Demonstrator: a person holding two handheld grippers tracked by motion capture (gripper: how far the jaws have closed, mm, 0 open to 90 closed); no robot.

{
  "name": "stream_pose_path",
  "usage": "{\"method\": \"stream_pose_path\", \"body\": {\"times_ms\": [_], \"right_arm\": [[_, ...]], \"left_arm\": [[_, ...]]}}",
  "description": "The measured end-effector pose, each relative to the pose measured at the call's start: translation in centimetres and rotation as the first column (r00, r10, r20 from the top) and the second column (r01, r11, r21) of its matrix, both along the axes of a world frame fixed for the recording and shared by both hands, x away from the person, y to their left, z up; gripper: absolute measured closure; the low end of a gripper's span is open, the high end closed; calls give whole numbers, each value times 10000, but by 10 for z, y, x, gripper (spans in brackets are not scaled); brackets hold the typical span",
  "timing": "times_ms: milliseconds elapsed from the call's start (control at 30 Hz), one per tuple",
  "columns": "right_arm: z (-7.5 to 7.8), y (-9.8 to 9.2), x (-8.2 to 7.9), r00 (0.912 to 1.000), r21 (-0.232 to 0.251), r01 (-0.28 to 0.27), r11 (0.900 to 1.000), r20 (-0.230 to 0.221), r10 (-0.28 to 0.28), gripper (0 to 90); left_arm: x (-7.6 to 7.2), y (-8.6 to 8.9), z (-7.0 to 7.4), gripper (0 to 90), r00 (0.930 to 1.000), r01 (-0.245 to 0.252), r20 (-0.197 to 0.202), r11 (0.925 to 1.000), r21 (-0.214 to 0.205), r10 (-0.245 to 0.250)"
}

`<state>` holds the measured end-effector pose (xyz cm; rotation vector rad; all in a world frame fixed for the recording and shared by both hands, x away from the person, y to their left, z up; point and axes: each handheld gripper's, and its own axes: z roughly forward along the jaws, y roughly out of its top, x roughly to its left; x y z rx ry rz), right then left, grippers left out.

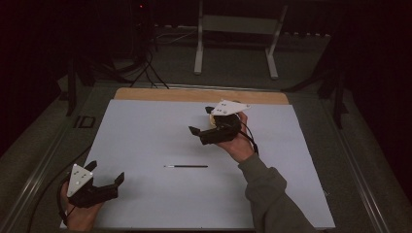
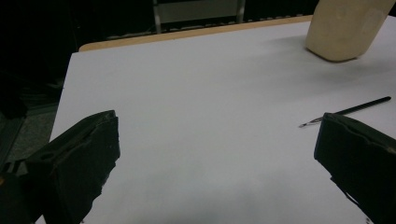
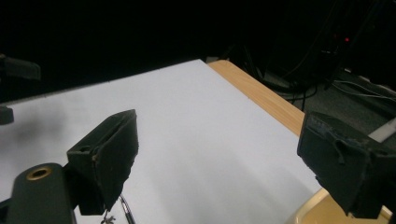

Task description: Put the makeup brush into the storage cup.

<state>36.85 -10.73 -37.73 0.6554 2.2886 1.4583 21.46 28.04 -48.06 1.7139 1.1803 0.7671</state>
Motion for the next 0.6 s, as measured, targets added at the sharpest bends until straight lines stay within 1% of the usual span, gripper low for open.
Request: {"method": "stream_pose_path", "body": {"times_ms": [233, 467, 500, 533, 567, 600], "right_arm": [[2, 7, 1, 9997, -550, -187, 9983, -142, 179, 123], [3, 17, 3, 9986, -1303, -395, 9907, -394, 346, 132], [3, 17, 3, 9986, -1303, -395, 9907, -394, 346, 132], [3, 18, 3, 9984, -1453, -443, 9884, -415, 386, 135], [3, 21, 4, 9971, -1755, -560, 9829, -608, 460, 135], [3, 22, 4, 9966, -1846, -611, 9809, -665, 495, 135]], "left_arm": [[0, 0, 0, 14, 10000, 37, -45, 10000, -4, -37], [0, 0, 0, 14, 10000, 52, -47, 10000, -13, -52], [0, 0, 0, 14, 10000, 52, -47, 10000, -13, -52], [0, 0, 0, 14, 10000, 57, -46, 10000, -11, -57], [0, 0, 0, 14, 10000, 56, -44, 10000, -14, -56], [0, 0, 0, 14, 10000, 59, -44, 10000, -12, -59]]}}
